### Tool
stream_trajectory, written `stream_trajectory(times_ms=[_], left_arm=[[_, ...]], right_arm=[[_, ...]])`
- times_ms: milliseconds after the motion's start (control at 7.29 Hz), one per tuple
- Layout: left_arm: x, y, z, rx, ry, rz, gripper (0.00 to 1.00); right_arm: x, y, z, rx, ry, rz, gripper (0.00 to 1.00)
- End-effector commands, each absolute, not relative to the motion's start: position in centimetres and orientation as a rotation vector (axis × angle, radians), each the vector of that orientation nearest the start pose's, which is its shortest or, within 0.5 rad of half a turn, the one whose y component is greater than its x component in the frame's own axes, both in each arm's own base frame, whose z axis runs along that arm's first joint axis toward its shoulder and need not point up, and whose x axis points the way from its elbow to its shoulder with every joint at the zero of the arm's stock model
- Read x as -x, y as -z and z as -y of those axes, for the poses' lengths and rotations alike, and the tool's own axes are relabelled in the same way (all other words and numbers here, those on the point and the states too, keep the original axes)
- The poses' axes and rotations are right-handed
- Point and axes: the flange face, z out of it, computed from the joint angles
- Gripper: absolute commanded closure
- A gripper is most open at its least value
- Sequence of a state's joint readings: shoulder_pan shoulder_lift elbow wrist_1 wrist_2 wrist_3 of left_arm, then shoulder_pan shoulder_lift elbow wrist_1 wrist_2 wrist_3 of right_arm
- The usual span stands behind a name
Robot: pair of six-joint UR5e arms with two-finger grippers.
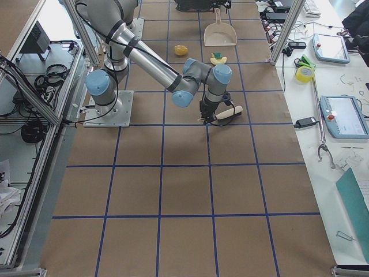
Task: Sweep and dump trash into bin
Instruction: 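Grasp the white brush handle with the right gripper and lift it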
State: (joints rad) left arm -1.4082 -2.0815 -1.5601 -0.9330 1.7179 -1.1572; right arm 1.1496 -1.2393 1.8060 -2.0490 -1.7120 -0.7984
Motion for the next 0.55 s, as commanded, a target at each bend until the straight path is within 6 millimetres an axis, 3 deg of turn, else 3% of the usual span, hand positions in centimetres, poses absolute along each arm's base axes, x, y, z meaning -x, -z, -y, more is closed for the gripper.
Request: stream_trajectory(times_ms=[0, 137, 412], left_arm=[[0.7, -24.3, 68.1, 1.89, 0.276, -2.391, 0.01], [0.7, -23.9, 68.1, 1.902, 0.269, -2.381, 0.01], [0.7, -23.7, 68.1, 1.9, 0.265, -2.379, 0.04]], right_arm=[[9.6, -27.0, 56.3, 0.426, -0.187, -3.198, 0.94], [5.9, -27.9, 56.7, 0.431, -0.213, -3.201, 0.94], [-1.5, -30.0, 56.8, 0.236, -0.265, -3.222, 0.94]])
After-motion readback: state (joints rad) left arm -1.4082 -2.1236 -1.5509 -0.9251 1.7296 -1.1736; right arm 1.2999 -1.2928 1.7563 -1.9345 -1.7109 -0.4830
